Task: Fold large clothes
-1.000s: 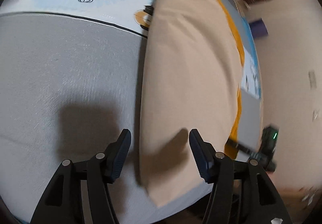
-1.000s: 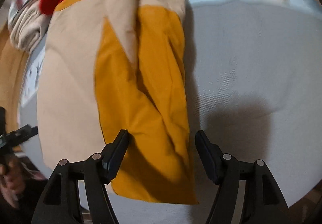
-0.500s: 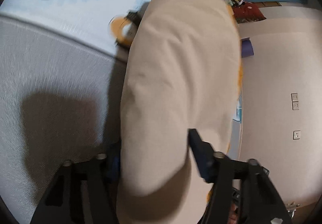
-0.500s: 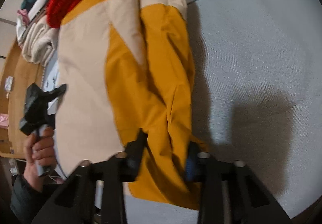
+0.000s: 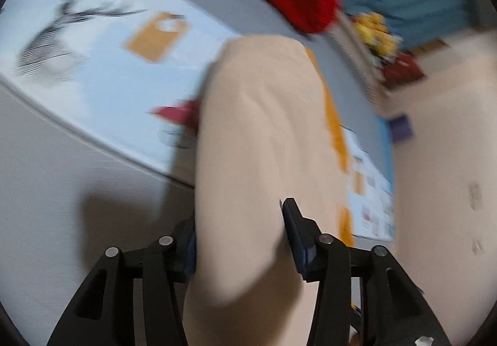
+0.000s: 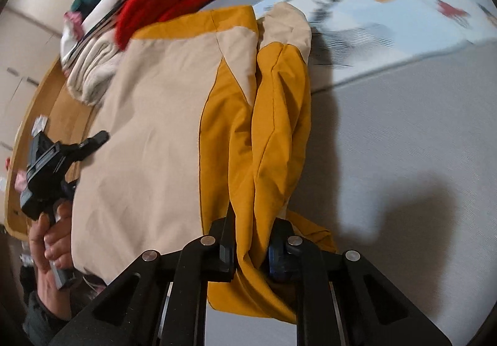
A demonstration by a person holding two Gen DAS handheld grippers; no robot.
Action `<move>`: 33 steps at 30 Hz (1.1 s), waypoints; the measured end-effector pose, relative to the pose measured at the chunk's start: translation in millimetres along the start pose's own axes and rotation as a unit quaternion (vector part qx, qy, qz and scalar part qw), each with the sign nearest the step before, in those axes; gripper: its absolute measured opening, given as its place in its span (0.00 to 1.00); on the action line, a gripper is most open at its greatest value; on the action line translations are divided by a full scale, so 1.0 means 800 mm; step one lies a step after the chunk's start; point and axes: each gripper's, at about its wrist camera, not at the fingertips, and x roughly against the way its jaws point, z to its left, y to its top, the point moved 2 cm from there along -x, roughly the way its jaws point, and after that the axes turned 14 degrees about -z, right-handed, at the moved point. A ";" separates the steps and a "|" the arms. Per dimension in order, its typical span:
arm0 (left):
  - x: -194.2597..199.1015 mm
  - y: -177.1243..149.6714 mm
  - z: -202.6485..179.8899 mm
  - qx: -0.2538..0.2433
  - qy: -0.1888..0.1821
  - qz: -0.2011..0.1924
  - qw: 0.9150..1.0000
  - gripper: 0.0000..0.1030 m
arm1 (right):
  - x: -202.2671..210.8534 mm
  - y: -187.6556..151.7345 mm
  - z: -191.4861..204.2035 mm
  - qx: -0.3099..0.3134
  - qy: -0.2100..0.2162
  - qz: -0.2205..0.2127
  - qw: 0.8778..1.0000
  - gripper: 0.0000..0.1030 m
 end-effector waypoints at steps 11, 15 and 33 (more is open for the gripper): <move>0.019 -0.069 -0.001 -0.195 0.022 0.117 0.974 0.44 | -0.016 -0.010 0.021 0.015 -0.057 0.018 0.998 0.23; 0.020 -0.098 0.011 -0.268 0.083 0.112 0.953 0.51 | -0.002 -0.018 0.017 0.007 -0.080 0.023 0.996 0.41; 0.236 -0.157 -0.073 -0.343 0.123 -0.156 0.918 0.93 | 0.203 -0.060 0.112 0.199 -0.210 -0.192 0.938 0.71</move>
